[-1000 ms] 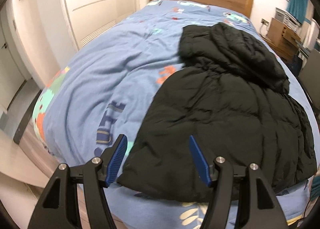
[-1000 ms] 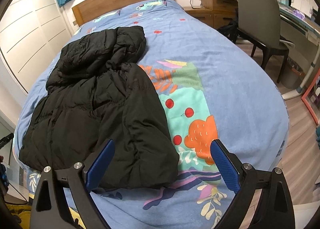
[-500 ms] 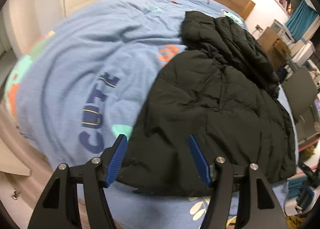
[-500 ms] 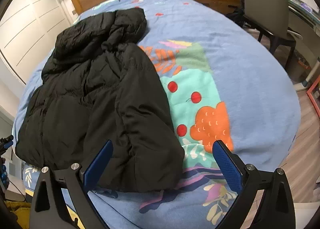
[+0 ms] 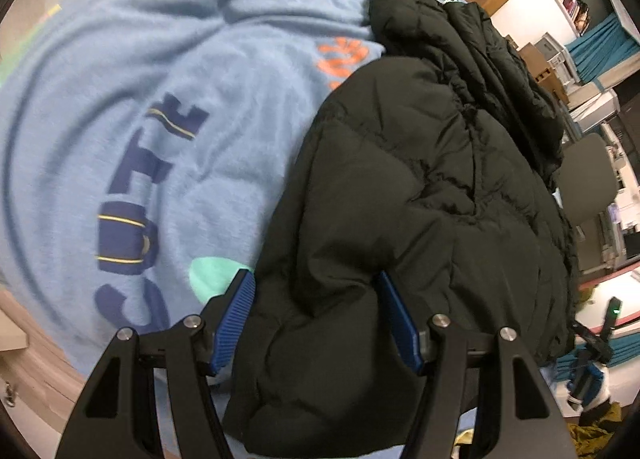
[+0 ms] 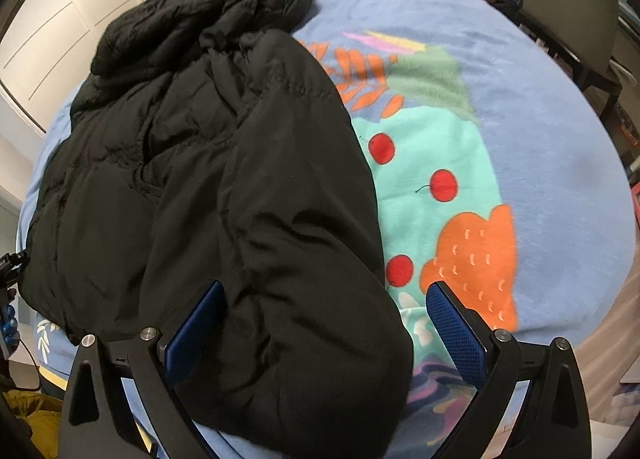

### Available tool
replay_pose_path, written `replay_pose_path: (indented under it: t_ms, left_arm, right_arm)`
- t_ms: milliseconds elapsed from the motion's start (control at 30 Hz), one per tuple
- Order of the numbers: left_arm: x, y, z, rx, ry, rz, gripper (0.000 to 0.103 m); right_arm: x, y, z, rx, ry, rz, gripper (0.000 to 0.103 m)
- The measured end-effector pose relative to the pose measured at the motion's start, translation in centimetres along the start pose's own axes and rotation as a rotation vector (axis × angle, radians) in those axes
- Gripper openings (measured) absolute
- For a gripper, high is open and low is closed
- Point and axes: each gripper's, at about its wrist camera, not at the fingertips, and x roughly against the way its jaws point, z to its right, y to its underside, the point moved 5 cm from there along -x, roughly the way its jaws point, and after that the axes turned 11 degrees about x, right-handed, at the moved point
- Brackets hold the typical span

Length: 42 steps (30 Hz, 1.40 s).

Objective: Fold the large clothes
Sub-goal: 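Grasp the side edge of the folded coat with both grippers, then lift the held coat edge and fold it over the other half with both grippers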

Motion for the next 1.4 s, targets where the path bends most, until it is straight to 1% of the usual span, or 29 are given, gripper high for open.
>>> replay_pose_path:
  t_ms: [100, 233, 333, 400, 533, 667, 733, 867, 933, 1033, 1133, 1267, 1300, 1400]
  left_arm:
    - [-0.8, 0.1, -0.4, 0.018, 0.052, -0.038, 0.062]
    - [-1.3, 0.6, -0.4, 0.023, 0.124, -0.090, 0.062]
    - [-1.4, 1.1, -0.4, 0.035, 0.168, -0.116, 0.063]
    - [-1.2, 1.3, -0.8, 0.052, 0.191, -0.119, 0.063]
    - [-0.7, 1.0, -1.4, 0.083, 0.196, -0.102, 0.063]
    - [-0.4, -0.2, -2.1, 0.109, 0.201, -0.082, 0.063]
    - [-0.8, -1.0, -2.3, 0.131, 0.225, -0.090, 0.063]
    - [-1.8, -1.6, -2.4, 0.157, 0.303, -0.145, 0.063]
    - [-2.5, -1.2, -2.2, 0.160, 0.335, -0.195, 0.063]
    - [-2.9, 0.0, -1.4, 0.123, 0.371, -0.252, 0.066]
    - [-2.7, 1.5, -1.0, 0.099, 0.389, -0.279, 0.067]
    - [-2.3, 2.6, -0.4, 0.091, 0.409, -0.279, 0.067]
    - [-2.1, 2.8, -0.2, 0.088, 0.407, -0.276, 0.067]
    - [-1.7, 3.2, 0.4, 0.070, 0.365, -0.245, 0.067]
  right_arm:
    - [-1.3, 0.0, 0.5, -0.018, -0.026, -0.026, 0.101]
    - [-3.1, 0.5, 1.0, -0.035, -0.102, -0.072, 0.102]
    - [-3.8, 0.8, 1.1, -0.043, -0.141, -0.086, 0.102]
    - [-4.1, 1.1, 1.2, -0.053, -0.158, -0.089, 0.102]
    - [-4.3, 1.6, 1.1, -0.054, -0.172, -0.088, 0.102]
    - [-4.2, 2.1, 1.1, -0.048, -0.173, -0.089, 0.102]
    - [-4.2, 2.3, 0.9, -0.050, -0.174, -0.088, 0.102]
    - [-4.2, 2.0, 0.9, -0.053, -0.178, -0.095, 0.102]
    - [-4.5, 1.8, 1.1, -0.058, -0.183, -0.100, 0.102]
    - [-4.5, 1.0, 1.2, -0.072, -0.187, -0.103, 0.102]
    - [-4.9, 0.7, 1.1, -0.076, -0.205, -0.107, 0.102]
    - [-5.5, 0.6, 0.3, -0.063, -0.243, -0.113, 0.102]
    - [-5.4, 0.6, 0.1, -0.059, -0.253, -0.112, 0.102]
    - [-5.2, 0.8, -0.4, -0.048, -0.287, -0.100, 0.102]
